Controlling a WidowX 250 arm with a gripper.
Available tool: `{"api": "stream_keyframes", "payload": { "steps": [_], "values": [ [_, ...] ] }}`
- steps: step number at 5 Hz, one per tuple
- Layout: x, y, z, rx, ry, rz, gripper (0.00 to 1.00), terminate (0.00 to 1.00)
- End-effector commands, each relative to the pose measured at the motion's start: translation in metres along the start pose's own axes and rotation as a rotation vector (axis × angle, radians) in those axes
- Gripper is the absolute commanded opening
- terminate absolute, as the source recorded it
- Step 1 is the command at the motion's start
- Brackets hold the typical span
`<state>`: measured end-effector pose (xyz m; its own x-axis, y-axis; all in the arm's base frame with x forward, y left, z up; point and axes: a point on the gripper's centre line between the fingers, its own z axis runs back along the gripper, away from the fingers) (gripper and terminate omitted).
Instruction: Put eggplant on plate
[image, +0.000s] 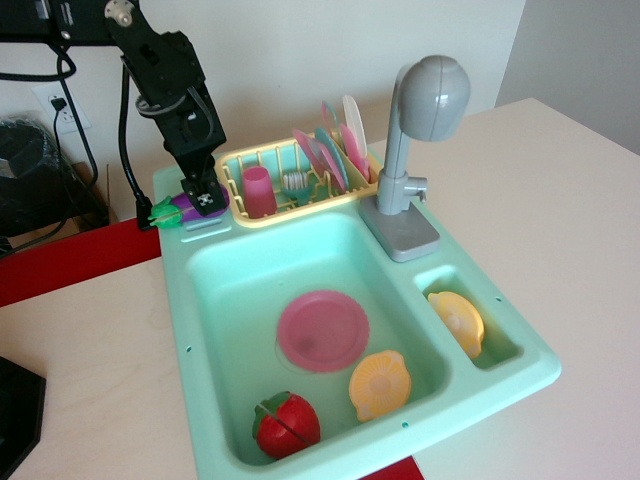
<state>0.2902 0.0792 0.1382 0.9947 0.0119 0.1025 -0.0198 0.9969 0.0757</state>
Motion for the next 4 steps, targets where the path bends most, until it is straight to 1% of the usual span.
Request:
{"api": "stream_keyframes", "payload": {
  "steps": [1, 2, 3, 4],
  "values": [
    [0.003, 0.001, -0.008, 0.024, -0.004, 0.009, 1.00, 0.00],
    [0.004, 0.002, -0.023, 0.038, 0.009, 0.014, 1.00, 0.00],
    [0.003, 0.004, -0.030, 0.060, -0.019, 0.026, 0.00, 0.00],
    [0.003, 0.005, -0.027, 0.071, -0.039, 0.023, 0.00, 0.00]
  ]
}}
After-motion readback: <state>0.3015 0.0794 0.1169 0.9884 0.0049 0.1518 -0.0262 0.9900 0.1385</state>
